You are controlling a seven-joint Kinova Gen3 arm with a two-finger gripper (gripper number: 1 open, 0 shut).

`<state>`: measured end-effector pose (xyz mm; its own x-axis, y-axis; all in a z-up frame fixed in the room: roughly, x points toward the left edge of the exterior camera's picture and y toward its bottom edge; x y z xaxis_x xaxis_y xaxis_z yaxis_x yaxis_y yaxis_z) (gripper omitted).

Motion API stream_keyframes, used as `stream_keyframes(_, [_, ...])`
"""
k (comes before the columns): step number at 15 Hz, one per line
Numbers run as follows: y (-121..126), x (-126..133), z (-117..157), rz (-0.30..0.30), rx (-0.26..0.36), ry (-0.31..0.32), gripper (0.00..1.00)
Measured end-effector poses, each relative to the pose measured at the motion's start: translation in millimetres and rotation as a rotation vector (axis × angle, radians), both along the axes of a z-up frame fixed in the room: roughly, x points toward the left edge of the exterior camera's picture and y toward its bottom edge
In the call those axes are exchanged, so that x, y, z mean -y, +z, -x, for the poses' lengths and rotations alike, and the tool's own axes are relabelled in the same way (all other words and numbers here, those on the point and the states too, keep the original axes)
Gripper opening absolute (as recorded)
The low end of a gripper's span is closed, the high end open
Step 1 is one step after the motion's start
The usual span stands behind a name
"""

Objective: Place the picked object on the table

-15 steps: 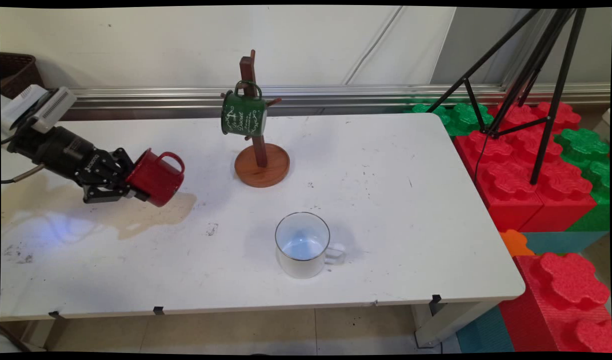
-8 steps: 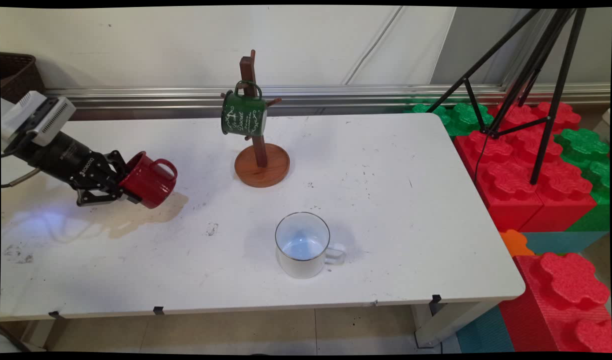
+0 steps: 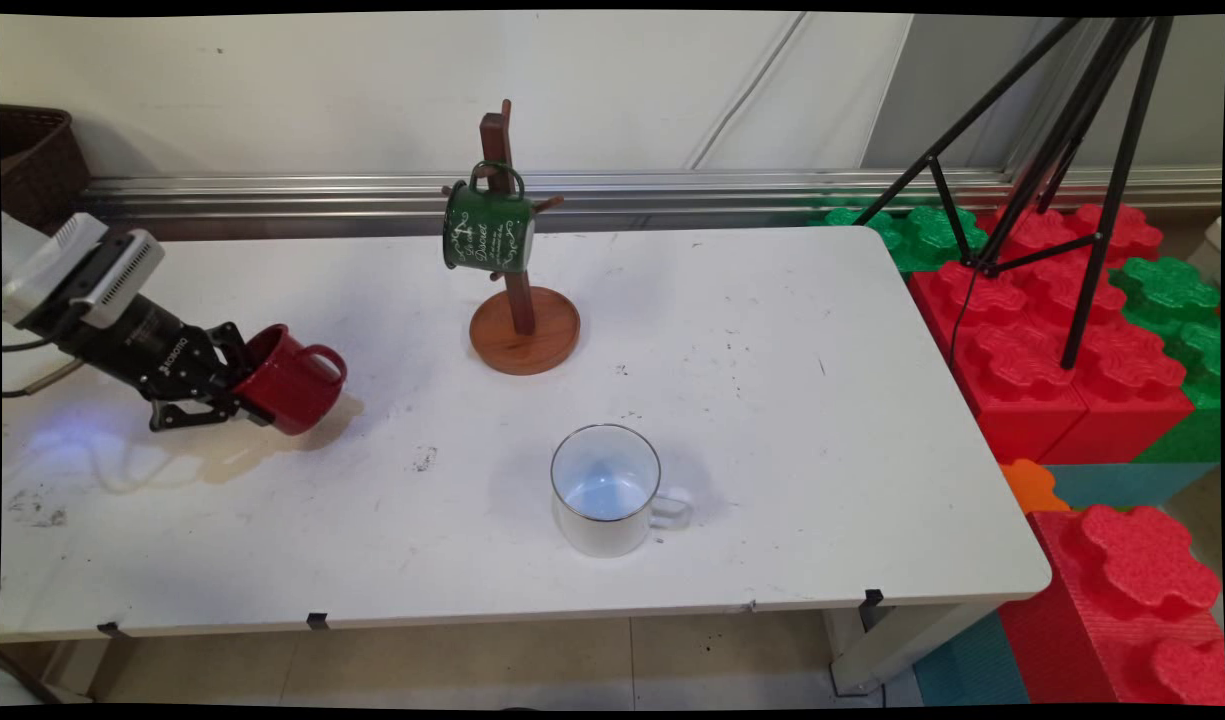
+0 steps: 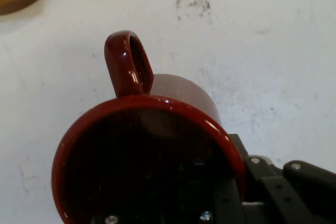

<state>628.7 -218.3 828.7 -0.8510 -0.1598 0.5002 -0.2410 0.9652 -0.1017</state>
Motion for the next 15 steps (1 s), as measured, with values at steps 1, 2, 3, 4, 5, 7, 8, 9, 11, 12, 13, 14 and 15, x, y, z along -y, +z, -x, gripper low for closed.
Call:
stream_keyframes(1, [-2,0,1,-0.001,0.008,0.001,0.00])
stream_keyframes(2, [-4,0,2,-0.001,0.015,0.001,0.00])
stream_keyframes(3, [-6,0,3,-0.002,0.023,0.002,0.00])
stream_keyframes(4, [-7,0,4,-0.002,0.028,0.002,0.00])
stream_keyframes(5, [-9,0,5,-0.002,0.035,0.002,0.00])
stream_keyframes(7, [-12,1,6,-0.002,0.047,-0.001,0.00])
stream_keyframes(8, [-13,1,7,-0.002,0.052,-0.002,0.00])
stream_keyframes(9, [-14,2,7,-0.002,0.057,-0.003,0.00])
stream_keyframes(11, [-16,3,8,-0.001,0.066,-0.004,0.00])
stream_keyframes(12, [-17,3,8,-0.001,0.069,-0.006,0.00])
stream_keyframes(13, [-18,4,8,-0.001,0.072,-0.007,0.00])
stream_keyframes(14, [-18,4,8,0.000,0.074,-0.007,0.00])
stream_keyframes(15, [-19,4,9,0.000,0.075,-0.008,0.00])
